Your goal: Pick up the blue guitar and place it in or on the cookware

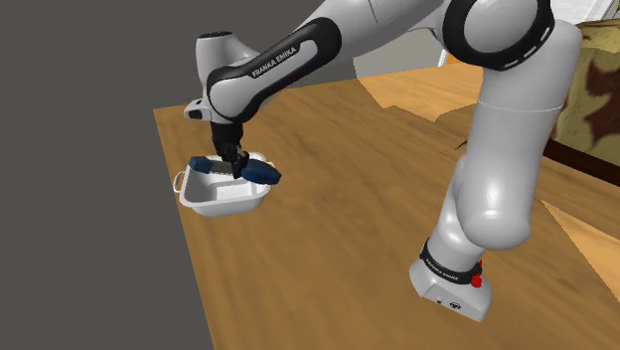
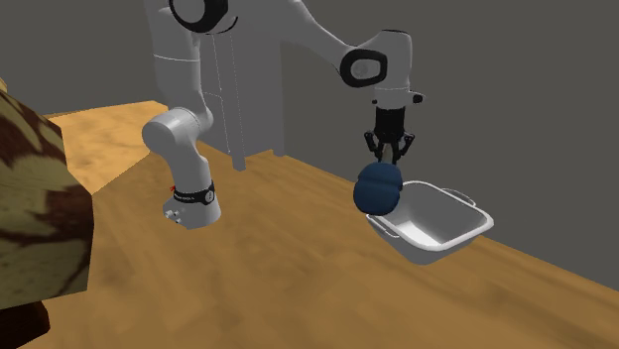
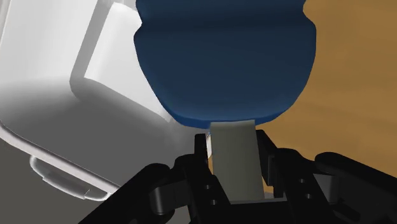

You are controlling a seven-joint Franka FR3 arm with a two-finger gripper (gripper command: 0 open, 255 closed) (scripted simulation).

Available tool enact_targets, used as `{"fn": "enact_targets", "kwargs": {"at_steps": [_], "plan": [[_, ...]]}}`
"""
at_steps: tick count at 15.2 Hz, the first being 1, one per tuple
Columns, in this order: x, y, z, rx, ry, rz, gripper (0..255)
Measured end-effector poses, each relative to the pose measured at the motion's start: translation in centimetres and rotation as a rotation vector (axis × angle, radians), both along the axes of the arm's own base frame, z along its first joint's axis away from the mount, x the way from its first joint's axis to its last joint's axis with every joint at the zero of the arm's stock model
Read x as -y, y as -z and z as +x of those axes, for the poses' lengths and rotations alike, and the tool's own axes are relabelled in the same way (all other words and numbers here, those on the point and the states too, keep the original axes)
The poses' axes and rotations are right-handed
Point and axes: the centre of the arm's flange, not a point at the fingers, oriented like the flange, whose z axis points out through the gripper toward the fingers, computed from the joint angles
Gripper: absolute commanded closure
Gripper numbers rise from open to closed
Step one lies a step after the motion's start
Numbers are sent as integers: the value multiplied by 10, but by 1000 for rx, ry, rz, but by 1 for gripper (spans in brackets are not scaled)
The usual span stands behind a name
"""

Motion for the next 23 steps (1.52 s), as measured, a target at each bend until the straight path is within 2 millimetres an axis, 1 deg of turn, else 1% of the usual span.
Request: {"fn": "enact_targets", "kwargs": {"at_steps": [1,3,4,5,7,8,9,12,19,23], "plan": [[3,0,10,0,0,0,255],[9,1,40,0,-1,0,255],[10,0,50,0,0,0,255],[17,-3,66,0,0,0,255],[22,-3,88,0,0,0,255],[25,-3,103,0,0,0,255],[28,-1,110,0,0,0,255],[28,12,114,0,-1,0,255],[20,42,116,10,-11,9,255],[16,61,113,15,-15,12,255]]}}
